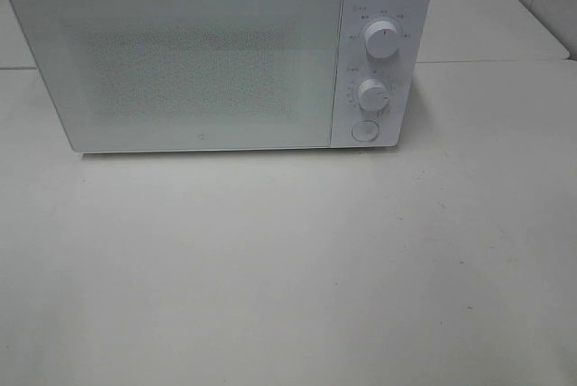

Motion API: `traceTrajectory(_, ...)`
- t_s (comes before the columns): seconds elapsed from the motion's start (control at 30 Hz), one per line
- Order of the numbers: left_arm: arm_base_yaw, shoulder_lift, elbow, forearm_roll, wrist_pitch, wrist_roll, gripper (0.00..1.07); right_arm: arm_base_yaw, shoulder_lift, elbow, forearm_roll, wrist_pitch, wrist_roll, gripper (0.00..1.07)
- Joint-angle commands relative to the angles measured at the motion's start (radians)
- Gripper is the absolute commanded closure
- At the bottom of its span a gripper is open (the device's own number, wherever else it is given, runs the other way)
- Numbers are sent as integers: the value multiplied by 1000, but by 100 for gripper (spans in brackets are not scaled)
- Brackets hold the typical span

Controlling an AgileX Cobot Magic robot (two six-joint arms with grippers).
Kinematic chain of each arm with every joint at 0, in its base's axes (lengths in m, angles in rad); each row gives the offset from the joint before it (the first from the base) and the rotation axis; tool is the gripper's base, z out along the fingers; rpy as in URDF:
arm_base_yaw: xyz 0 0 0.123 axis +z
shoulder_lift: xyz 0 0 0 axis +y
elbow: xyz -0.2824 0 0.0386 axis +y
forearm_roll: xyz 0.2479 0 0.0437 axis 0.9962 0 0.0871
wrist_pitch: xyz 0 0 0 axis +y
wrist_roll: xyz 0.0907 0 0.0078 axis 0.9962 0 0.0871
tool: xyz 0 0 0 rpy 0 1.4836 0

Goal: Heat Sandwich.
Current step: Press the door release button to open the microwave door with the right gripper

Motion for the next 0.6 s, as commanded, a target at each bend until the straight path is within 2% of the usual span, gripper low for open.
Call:
traceTrajectory(0.03,1,-25,3,-4,-12,0,8,-4,-146,-5,-18,90,-15,31)
traceTrajectory(0.13,1,-25,3,-4,-12,0,8,-9,-221,2,-24,115,-9,31)
traceTrajectory(0.17,1,-25,3,-4,-12,0,8,-35,-293,11,-34,132,-5,31)
traceTrajectory(0.3,1,-25,3,-4,-12,0,8,-104,-383,31,-57,139,-5,31)
traceTrajectory(0.43,1,-25,3,-4,-12,0,8,-215,-542,91,-69,105,-5,31)
traceTrajectory(0.6,1,-25,3,-4,-12,0,8,-286,-641,99,-69,48,-5,31)
